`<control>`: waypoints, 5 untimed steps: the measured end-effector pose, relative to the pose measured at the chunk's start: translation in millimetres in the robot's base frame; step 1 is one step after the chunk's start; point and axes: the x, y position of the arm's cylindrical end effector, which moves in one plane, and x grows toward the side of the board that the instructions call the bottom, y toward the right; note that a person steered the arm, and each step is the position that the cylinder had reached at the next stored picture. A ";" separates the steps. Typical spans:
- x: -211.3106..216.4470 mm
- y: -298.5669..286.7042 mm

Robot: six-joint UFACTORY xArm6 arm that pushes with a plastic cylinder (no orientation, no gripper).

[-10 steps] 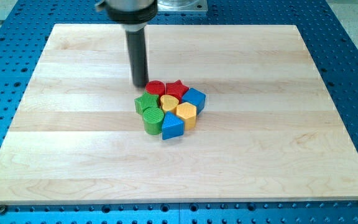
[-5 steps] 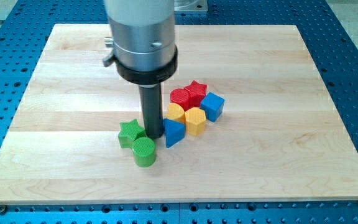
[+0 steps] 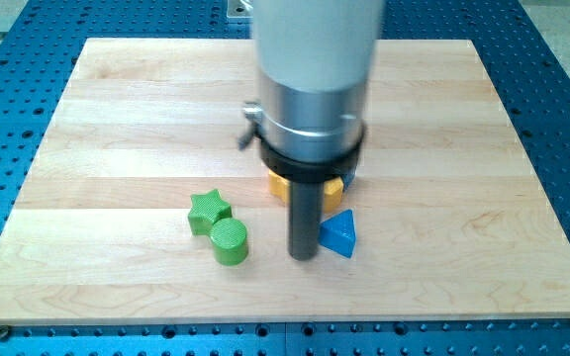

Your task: Separate the green blocks from the group of the blocks

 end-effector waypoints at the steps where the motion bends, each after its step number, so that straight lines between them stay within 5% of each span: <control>1: 3.1 50.8; 5: -122.5 64.3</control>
